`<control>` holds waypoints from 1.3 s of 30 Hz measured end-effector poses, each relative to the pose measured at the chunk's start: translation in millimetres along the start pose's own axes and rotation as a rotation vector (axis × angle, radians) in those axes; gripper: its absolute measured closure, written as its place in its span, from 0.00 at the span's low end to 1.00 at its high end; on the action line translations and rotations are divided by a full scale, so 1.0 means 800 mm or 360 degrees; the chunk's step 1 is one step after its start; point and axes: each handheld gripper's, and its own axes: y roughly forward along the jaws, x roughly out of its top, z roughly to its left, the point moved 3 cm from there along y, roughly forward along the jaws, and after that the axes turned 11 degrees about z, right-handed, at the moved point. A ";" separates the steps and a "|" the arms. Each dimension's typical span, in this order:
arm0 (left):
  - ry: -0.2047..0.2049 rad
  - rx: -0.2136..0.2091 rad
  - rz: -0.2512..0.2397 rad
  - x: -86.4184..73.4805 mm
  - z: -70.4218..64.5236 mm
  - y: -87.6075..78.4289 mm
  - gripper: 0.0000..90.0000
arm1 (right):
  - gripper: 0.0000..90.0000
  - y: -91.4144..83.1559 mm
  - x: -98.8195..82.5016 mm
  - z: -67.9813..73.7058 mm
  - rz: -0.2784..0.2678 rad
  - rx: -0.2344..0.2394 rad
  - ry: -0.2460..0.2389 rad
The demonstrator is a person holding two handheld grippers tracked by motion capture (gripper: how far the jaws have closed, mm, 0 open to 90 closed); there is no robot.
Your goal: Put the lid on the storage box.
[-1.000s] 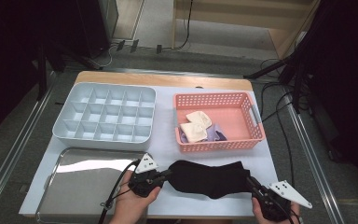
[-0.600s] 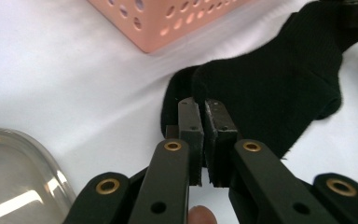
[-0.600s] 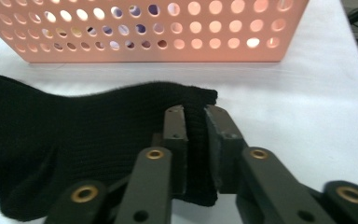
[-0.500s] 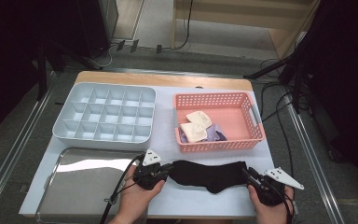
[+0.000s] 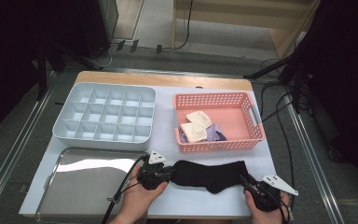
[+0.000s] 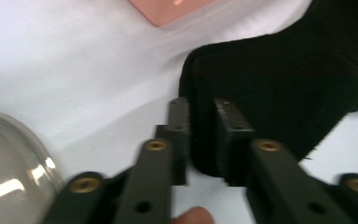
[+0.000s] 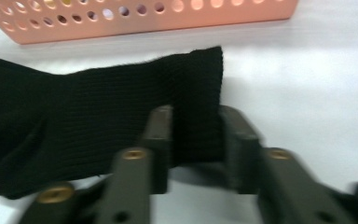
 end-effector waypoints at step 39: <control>0.0019 -0.0033 -0.0063 -0.002 0.001 -0.002 0.95 | 0.90 0.011 -0.015 0.103 0.0051 0.0241 -0.0279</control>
